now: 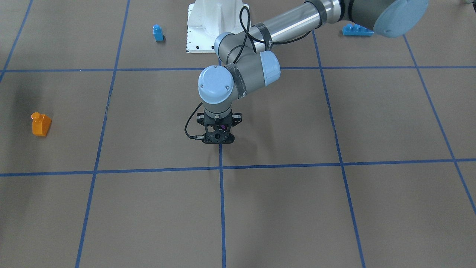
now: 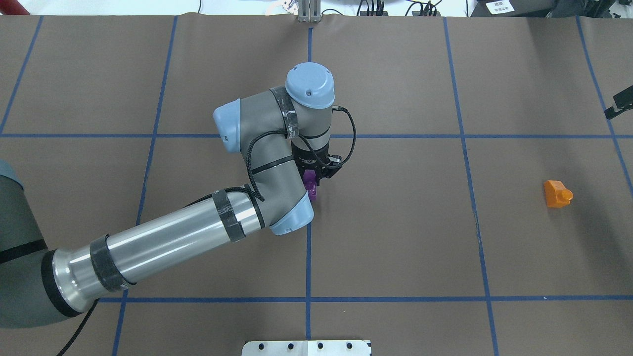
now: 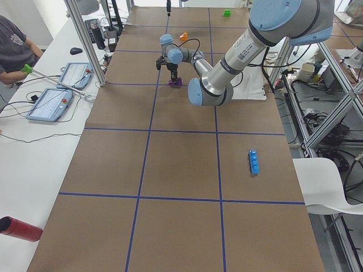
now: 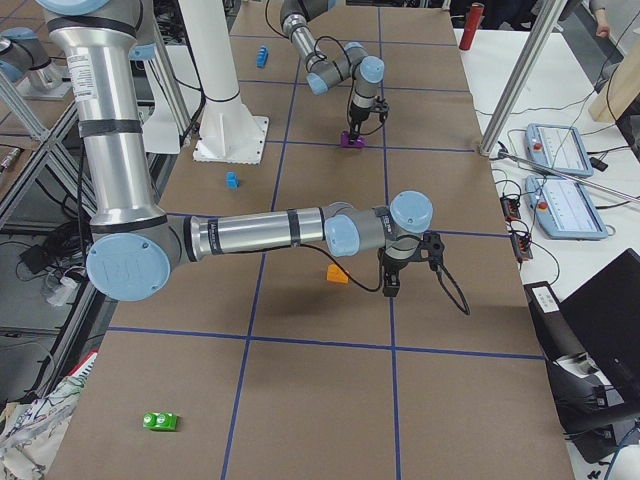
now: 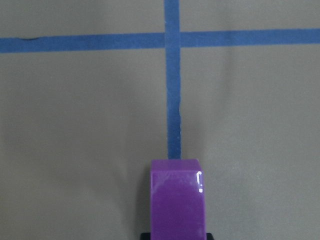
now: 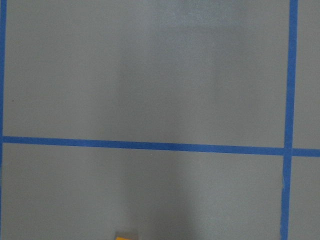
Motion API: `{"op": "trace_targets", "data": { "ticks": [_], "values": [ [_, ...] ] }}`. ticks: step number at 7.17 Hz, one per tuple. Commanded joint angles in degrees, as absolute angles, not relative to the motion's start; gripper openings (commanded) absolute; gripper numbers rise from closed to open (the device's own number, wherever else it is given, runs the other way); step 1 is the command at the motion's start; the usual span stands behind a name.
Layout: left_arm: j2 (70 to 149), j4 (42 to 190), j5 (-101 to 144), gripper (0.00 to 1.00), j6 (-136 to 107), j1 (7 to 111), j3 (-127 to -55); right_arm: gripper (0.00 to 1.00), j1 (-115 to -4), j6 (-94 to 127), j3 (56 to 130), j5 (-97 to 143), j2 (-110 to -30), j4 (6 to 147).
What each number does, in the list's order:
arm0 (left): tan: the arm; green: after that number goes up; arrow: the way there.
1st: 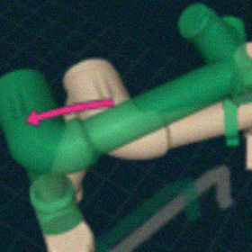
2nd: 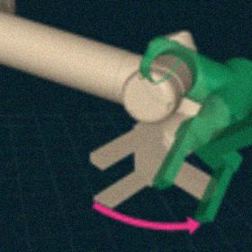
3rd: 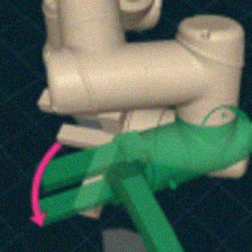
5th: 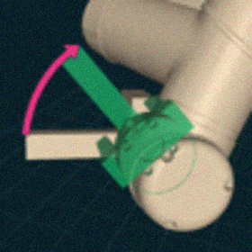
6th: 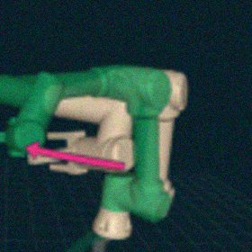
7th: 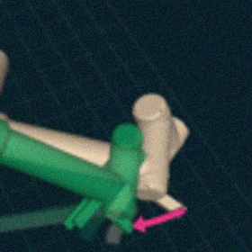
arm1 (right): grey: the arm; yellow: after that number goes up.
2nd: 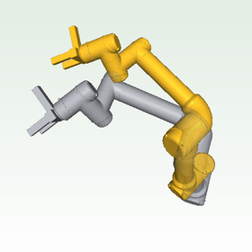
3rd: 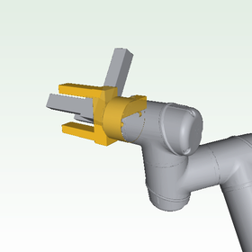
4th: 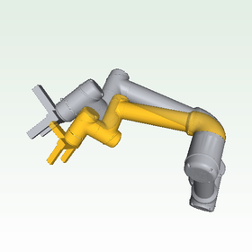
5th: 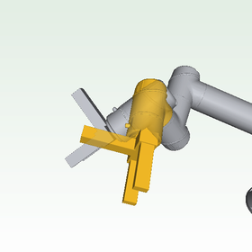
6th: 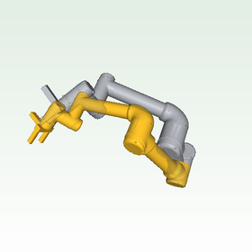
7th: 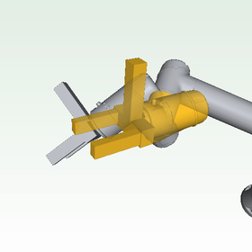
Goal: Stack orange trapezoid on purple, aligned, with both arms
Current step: 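Carry the purple block with the left gripper to the table center, then release the purple block with the left gripper while the right grasps the orange block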
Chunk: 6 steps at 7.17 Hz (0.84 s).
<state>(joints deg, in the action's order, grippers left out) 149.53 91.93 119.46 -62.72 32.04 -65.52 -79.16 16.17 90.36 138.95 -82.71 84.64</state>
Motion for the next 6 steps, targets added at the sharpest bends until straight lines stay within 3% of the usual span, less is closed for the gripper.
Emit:
{"op": "trace_targets", "data": {
  "ticks": [1, 2, 3, 6],
  "values": [
    [149.50, 91.93, 118.92, 0.73, -62.67, 31.90, -65.48, 1.00, -78.84, 16.17, 90.26, 138.96, -82.71, 84.64],
    [149.50, 91.85, 118.66, 0.93, -62.67, 31.99, -65.57, 1.00, -78.32, 16.17, 90.26, 138.87, -82.71, 84.64],
    [149.59, 91.76, 118.65, 1.00, -62.84, 32.51, -66.00, 1.00, -77.09, 16.35, 90.18, 138.78, -82.71, 84.64],
    [149.68, 91.67, 118.74, 1.00, -63.11, 35.59, -67.41, 1.00, -71.30, 24.92, 89.30, 138.08, -82.71, 84.12]
  ]
}}
